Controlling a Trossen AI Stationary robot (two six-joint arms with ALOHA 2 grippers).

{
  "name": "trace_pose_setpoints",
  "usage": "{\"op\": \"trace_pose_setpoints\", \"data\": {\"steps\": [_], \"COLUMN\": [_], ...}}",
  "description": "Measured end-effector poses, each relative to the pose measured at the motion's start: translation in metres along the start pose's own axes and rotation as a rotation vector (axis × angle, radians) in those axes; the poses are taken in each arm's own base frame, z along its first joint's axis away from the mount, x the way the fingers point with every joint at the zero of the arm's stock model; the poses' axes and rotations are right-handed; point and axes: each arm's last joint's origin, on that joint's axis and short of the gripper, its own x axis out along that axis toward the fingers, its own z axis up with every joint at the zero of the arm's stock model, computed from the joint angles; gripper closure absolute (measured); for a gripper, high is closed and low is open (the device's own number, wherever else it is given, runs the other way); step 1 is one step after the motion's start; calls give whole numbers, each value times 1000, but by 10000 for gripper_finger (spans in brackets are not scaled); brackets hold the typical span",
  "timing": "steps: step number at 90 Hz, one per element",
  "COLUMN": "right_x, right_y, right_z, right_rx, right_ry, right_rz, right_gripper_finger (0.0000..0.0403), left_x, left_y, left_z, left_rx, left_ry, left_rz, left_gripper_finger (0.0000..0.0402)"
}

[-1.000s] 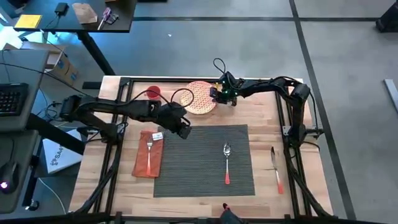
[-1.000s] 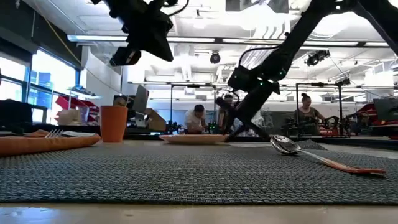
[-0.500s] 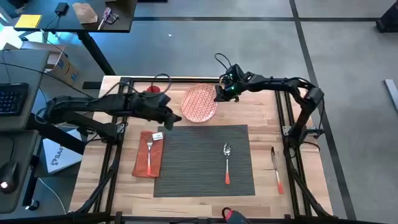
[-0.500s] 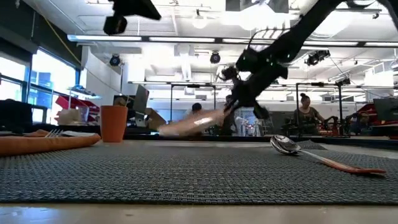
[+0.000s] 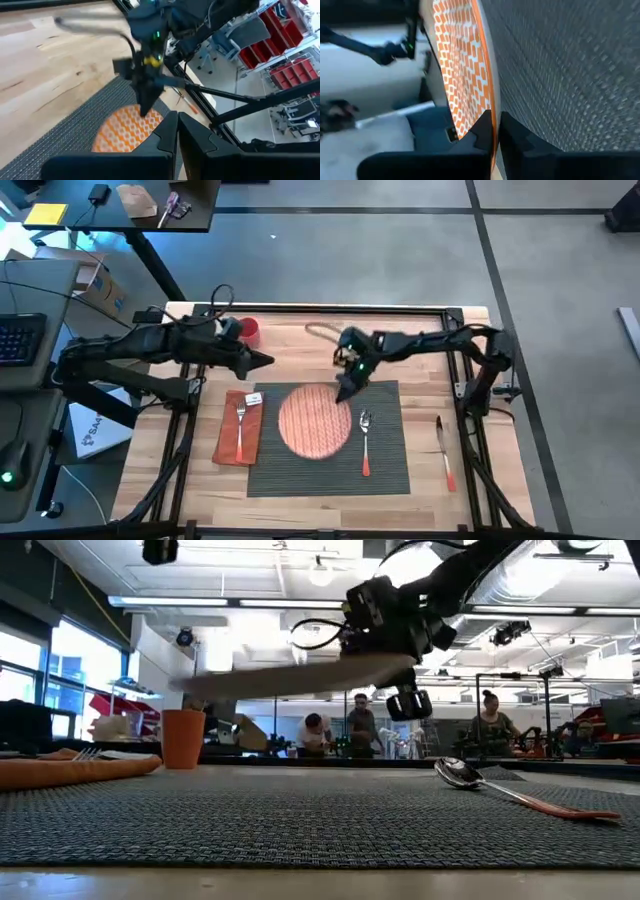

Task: Set table place
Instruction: Put the pattern orange plate on the table gray placemat to the left of the orange spoon

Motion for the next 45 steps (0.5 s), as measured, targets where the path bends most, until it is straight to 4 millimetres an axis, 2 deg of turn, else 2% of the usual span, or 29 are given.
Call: {"op": "trace_pose_setpoints", "data": {"steps": [23,45], "right_x": [32,40], "right_y": [-19,-31], "right_z": [-3,-1], "right_rx": [35,18], "right_ry": [58,57], "right_rz": [-76,-122], "right_gripper_finger": [403,397], "left_x": [-6,-6], "left_y": [4,8], "left_z": [-8,-13], "left_rx": [15,-15], "left_ry": [63,111], "left_rz": [38,90], "left_gripper_finger": [401,401]}}
